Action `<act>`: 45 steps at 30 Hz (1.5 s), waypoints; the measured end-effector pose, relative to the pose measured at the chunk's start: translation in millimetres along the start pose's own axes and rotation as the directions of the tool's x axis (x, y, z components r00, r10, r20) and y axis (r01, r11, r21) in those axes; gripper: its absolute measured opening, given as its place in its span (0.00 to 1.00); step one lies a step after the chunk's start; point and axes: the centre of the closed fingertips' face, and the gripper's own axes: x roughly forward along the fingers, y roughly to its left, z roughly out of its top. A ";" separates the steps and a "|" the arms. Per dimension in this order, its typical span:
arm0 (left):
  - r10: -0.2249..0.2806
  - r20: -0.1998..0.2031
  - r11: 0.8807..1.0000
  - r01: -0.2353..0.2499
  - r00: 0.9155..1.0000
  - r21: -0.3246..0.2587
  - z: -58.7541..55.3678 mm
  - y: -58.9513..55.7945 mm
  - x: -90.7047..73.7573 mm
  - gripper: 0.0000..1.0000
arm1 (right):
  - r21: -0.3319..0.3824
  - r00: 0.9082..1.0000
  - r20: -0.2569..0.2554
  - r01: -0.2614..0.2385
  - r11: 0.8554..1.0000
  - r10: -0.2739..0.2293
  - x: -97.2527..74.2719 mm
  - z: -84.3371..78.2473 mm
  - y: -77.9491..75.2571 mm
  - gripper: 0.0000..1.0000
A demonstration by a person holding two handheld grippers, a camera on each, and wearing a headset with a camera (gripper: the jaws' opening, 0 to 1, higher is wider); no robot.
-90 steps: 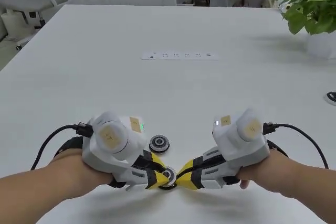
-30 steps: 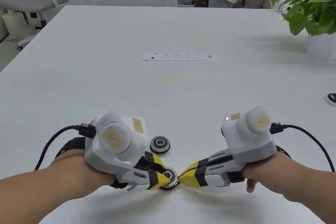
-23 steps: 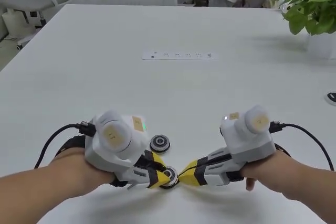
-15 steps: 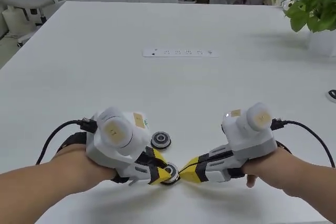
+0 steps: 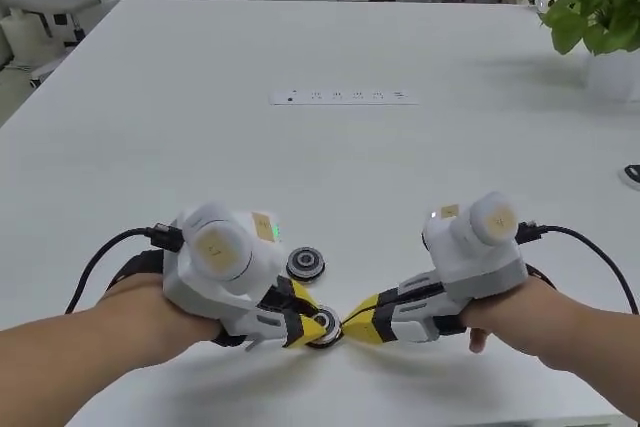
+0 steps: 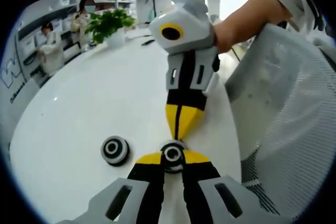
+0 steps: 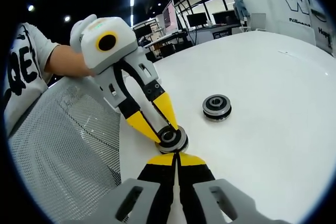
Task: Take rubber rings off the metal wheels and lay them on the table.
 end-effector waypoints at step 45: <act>0.019 -0.017 1.000 -0.019 1.000 0.010 0.0 0.6 0.9 0.12 | 0.221 0.994 0.108 -0.046 0.974 0.023 -3.8 14.3 -0.6 0.00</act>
